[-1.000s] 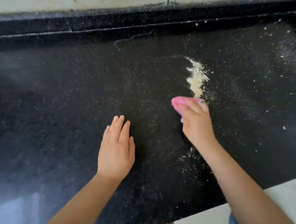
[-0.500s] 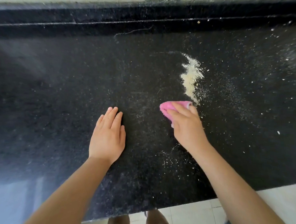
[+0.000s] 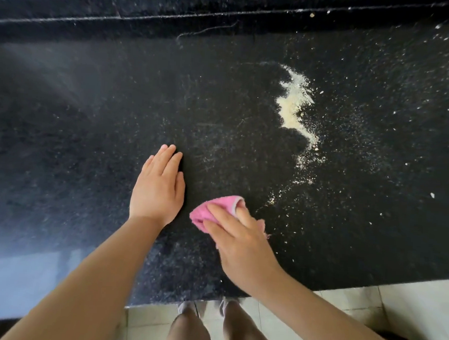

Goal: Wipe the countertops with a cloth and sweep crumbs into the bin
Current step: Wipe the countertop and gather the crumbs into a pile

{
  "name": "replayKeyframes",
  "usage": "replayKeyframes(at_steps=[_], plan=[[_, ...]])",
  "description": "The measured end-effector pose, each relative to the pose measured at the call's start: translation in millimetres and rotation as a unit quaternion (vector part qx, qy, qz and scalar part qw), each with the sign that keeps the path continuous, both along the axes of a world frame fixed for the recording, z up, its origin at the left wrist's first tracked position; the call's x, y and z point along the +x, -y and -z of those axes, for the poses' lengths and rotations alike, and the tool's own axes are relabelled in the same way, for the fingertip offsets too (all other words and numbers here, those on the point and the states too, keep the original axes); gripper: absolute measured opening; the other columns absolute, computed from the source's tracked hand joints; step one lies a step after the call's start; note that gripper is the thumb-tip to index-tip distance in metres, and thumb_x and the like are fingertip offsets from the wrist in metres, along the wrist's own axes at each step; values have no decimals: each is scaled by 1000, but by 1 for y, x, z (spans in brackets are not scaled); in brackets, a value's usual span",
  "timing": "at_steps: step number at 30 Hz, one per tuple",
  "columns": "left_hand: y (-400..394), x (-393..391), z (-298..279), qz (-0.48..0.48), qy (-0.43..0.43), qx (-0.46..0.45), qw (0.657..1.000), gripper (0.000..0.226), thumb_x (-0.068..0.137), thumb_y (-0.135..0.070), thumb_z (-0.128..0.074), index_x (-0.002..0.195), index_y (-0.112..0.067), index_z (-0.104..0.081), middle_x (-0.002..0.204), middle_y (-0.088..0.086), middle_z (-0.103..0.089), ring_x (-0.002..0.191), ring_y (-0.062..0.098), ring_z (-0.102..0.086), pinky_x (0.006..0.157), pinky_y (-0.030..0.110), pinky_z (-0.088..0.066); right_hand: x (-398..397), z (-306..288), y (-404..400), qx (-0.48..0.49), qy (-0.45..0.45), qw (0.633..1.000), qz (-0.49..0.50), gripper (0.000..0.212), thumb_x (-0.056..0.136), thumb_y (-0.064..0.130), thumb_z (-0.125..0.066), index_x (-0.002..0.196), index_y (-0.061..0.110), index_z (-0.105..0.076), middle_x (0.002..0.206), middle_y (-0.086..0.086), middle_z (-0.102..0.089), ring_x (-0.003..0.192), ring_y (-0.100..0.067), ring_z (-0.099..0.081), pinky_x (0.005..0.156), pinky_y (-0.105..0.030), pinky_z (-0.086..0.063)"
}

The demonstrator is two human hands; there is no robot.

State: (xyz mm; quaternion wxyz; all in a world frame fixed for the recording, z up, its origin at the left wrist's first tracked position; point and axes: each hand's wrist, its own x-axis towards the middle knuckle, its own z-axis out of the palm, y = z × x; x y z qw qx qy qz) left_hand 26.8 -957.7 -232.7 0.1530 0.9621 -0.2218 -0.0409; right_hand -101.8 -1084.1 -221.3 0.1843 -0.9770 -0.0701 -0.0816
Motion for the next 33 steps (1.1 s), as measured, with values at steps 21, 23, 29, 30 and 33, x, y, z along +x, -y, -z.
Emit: replayKeyframes(at_steps=[21,23,29,30,33], plan=[[-13,-17,-19,57,-49,-1,997,47,96,-16,-39,139,2,-29,150,13,-21,141,24,-11,113,31,-6,-43,10,39,-27,9,995,93,42,78,-1,-37,100,13,-70,113,-5,-65,91,-28,-49,77,-31,-37],[-21,-28,-20,67,-41,-11,997,46,96,-14,-41,137,4,-32,149,15,-25,140,27,-15,113,31,-7,-25,8,77,-42,1,992,121,42,79,0,-35,103,13,-67,113,-10,-64,91,-36,-58,80,-34,-35],[-41,-47,-11,95,-25,6,995,40,92,-10,-46,127,10,-45,138,25,-39,131,39,-32,105,39,-16,17,-27,82,-39,79,978,187,39,76,-1,-38,103,4,-66,109,-15,-65,94,-38,-57,86,-23,-28],[-44,-48,-8,97,-22,14,995,41,91,-12,-44,124,11,-47,135,27,-43,128,41,-37,103,41,-18,11,-31,61,-29,100,979,174,37,76,-2,-39,100,3,-67,107,-15,-65,91,-35,-54,85,-25,-30],[-46,-51,-5,103,-11,34,994,48,90,-21,-31,120,12,-51,130,28,-48,122,43,-43,101,45,-21,-23,-32,-15,24,96,983,157,34,77,4,-38,93,4,-68,106,-12,-66,84,-33,-51,81,-32,-36]])
